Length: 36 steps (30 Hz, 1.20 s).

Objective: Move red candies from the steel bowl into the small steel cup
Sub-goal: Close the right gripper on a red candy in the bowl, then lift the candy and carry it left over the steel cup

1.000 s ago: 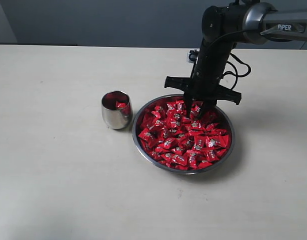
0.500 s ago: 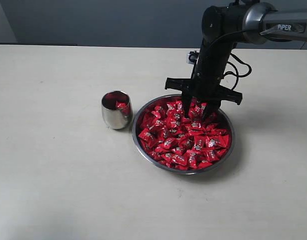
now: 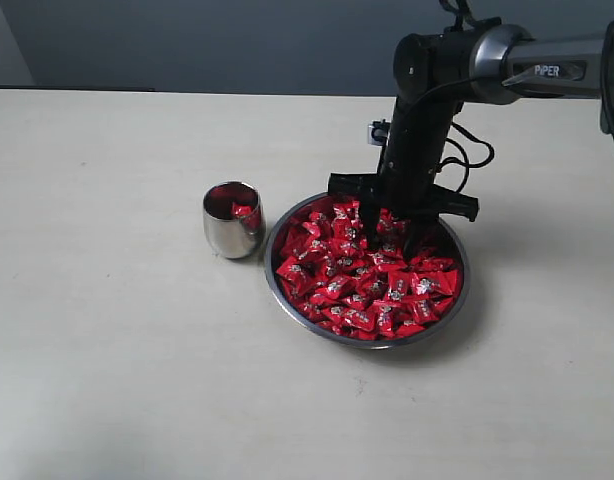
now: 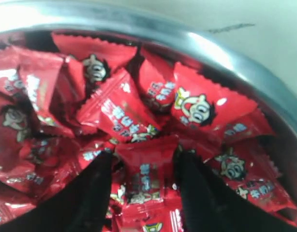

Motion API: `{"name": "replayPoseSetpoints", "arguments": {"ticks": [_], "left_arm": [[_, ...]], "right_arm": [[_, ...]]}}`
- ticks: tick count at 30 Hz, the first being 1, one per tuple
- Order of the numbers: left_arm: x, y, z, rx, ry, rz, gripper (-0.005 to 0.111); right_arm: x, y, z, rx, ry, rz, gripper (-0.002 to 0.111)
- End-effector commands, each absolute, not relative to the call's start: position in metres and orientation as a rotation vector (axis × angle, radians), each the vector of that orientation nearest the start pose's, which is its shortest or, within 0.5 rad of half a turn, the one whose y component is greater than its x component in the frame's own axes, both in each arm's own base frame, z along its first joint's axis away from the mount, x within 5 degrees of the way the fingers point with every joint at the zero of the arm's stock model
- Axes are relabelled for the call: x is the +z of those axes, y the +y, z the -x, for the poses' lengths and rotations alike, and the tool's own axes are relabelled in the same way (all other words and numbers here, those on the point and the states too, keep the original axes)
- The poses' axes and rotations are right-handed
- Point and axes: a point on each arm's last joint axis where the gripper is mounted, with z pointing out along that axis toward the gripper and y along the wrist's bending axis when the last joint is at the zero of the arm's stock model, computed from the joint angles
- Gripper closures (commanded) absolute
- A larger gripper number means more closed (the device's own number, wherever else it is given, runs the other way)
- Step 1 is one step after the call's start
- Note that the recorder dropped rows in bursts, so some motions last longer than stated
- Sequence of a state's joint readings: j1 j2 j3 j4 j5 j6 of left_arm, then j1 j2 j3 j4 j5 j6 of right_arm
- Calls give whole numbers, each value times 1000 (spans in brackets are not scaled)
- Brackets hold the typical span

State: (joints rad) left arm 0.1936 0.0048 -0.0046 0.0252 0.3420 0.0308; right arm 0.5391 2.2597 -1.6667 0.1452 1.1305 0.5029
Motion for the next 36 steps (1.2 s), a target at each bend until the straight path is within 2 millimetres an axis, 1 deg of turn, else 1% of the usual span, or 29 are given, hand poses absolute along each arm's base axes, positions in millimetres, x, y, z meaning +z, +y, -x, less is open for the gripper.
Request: {"name": "replayPoseSetpoints", "arguments": {"ticks": [1, 9, 11, 16, 19, 21, 28, 34, 36], "left_arm": [[183, 11, -53, 179, 1817, 126, 106], [183, 11, -53, 179, 1817, 126, 106], [183, 11, -53, 179, 1817, 126, 106], [183, 11, -53, 179, 1817, 126, 106], [183, 11, -53, 179, 1817, 126, 106], [183, 11, -53, 179, 1817, 126, 106], [183, 11, -53, 179, 1817, 126, 106], [183, 11, -53, 179, 1817, 126, 106], [183, 11, -53, 179, 1817, 126, 106]], "right_arm": [[123, 232, -368, 94, 3240, -12, 67], [123, 231, -367, 86, 3250, -11, 75], [123, 231, -367, 86, 3250, -11, 79], [123, 231, -367, 86, 3250, -1, 99], [126, 231, -368, 94, 3242, 13, 106], [129, 231, -367, 99, 3237, 17, 106], [151, 229, -367, 103, 3189, 38, 106], [174, 227, -365, 135, 3142, 47, 106], [183, 227, -364, 150, 3121, 80, 106]]}}
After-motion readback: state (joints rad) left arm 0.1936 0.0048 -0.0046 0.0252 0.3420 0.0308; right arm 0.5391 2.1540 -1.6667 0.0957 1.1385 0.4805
